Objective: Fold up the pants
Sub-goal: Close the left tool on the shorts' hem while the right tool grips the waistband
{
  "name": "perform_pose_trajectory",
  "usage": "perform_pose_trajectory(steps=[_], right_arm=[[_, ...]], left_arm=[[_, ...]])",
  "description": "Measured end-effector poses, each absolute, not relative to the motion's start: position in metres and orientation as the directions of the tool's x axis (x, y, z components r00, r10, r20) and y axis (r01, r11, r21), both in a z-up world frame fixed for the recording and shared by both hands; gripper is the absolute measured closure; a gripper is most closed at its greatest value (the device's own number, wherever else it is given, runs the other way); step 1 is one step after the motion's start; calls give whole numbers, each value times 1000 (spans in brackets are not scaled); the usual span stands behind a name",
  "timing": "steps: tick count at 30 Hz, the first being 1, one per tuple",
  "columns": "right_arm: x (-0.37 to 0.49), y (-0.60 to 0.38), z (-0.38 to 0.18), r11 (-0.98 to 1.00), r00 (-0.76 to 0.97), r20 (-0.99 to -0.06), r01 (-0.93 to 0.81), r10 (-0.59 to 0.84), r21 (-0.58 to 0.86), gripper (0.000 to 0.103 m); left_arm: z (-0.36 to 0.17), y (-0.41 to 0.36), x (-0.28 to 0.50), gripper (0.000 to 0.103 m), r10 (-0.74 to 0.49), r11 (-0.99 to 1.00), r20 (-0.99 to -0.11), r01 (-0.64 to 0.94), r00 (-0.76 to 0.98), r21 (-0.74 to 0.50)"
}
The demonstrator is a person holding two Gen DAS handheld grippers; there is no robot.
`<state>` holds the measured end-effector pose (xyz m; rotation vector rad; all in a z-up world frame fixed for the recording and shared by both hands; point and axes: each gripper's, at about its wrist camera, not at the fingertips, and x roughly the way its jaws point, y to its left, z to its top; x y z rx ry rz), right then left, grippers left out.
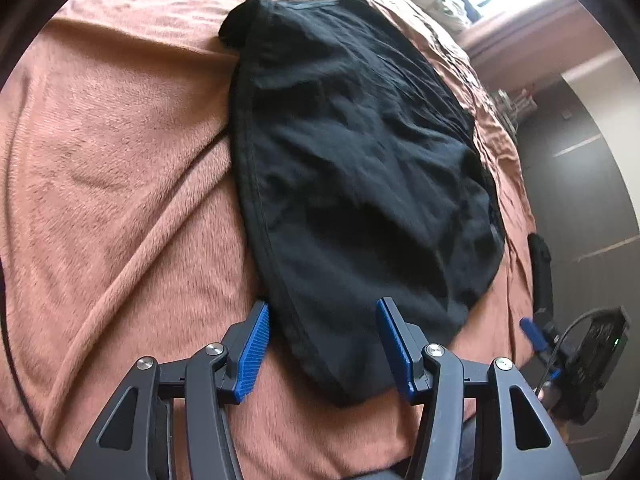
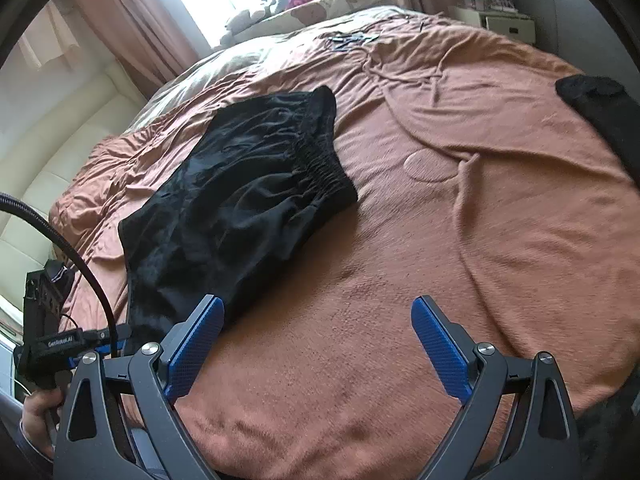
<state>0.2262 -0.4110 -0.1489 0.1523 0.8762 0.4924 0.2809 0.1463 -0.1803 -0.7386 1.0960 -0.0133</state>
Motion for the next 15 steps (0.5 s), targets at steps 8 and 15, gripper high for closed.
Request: perform_pose_trajectory(steps=[8,15], right_arm=[[252,-404,-168,854,476,-710,-322,519,409,16],[277,-400,-182,829,438,-704,-277,559,486,26]], left_arm=[[-184,156,294,47,-394,699,-767,-377,506,-608],[-183,143,279,48,-462,650,-741,-382,488,-657]])
